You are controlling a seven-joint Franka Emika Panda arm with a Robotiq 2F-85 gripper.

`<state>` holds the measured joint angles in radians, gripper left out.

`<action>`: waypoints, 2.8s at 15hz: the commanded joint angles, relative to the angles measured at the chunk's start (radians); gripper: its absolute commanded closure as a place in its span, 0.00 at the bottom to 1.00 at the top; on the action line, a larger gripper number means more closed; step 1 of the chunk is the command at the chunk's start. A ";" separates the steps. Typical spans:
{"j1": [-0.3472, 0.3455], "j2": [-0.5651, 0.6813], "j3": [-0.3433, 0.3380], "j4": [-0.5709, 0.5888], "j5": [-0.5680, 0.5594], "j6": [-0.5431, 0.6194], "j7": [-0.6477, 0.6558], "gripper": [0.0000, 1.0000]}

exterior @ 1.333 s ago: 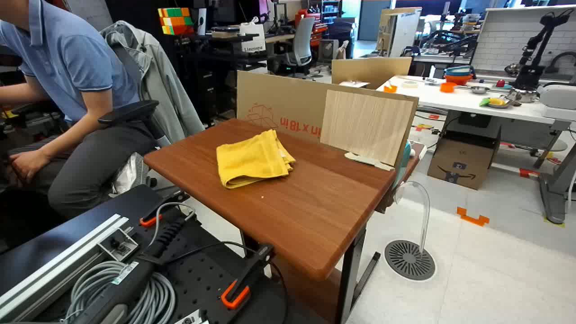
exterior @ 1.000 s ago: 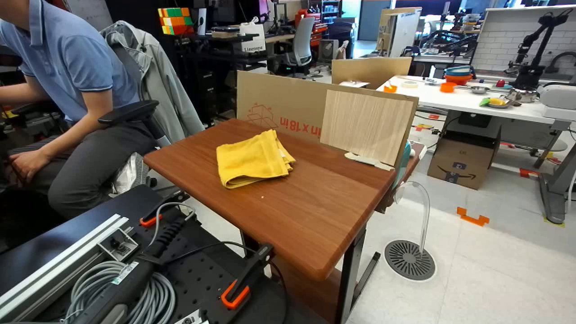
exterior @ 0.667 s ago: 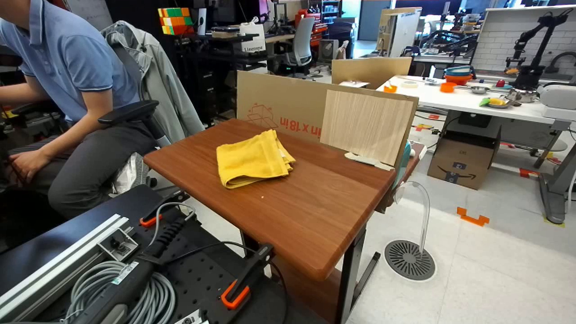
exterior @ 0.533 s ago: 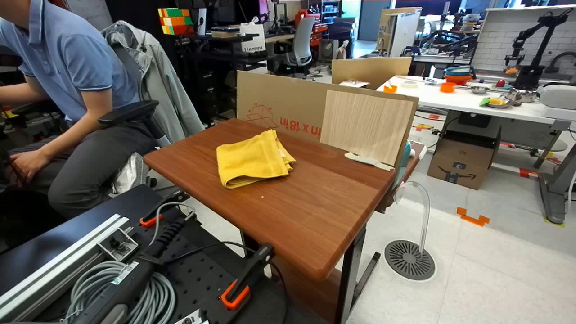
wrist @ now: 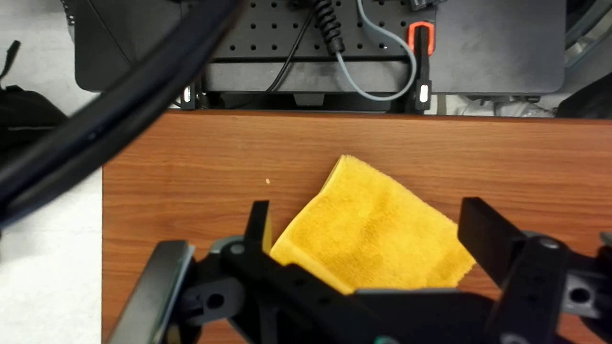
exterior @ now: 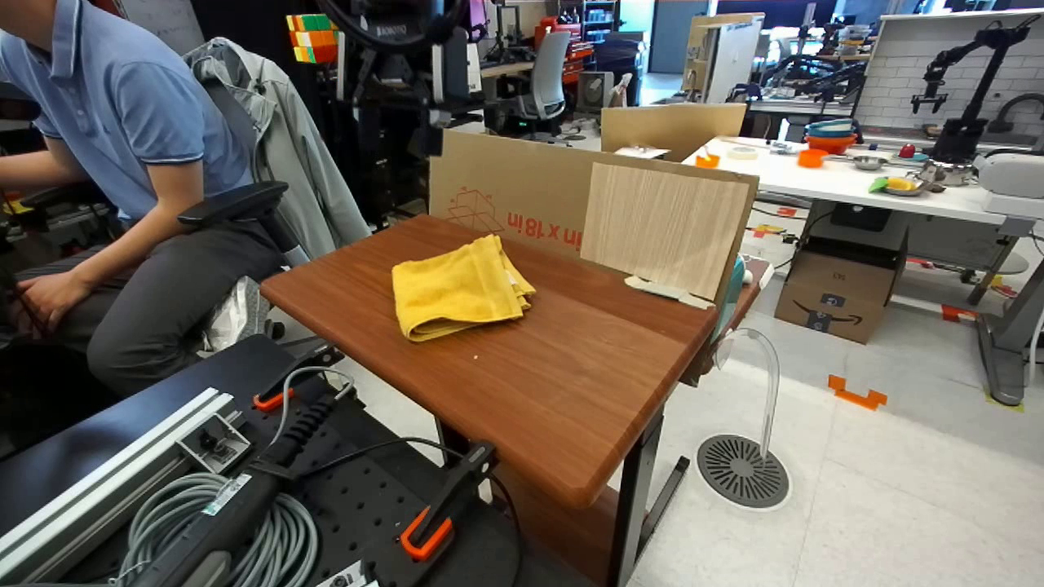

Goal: Use the yellow cloth to wipe the table

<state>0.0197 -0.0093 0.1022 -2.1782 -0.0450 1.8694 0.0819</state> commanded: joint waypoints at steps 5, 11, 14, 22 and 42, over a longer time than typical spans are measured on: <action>0.016 0.019 -0.016 0.002 -0.005 0.007 0.004 0.00; 0.035 0.127 -0.008 -0.050 -0.055 0.282 -0.008 0.00; 0.050 0.188 -0.006 -0.091 -0.056 0.388 -0.018 0.00; 0.066 0.301 -0.033 -0.140 -0.132 0.477 0.001 0.00; 0.115 0.404 -0.054 -0.009 -0.122 0.546 0.063 0.00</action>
<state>0.1258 0.3949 0.0564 -2.1881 -0.1729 2.4164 0.1494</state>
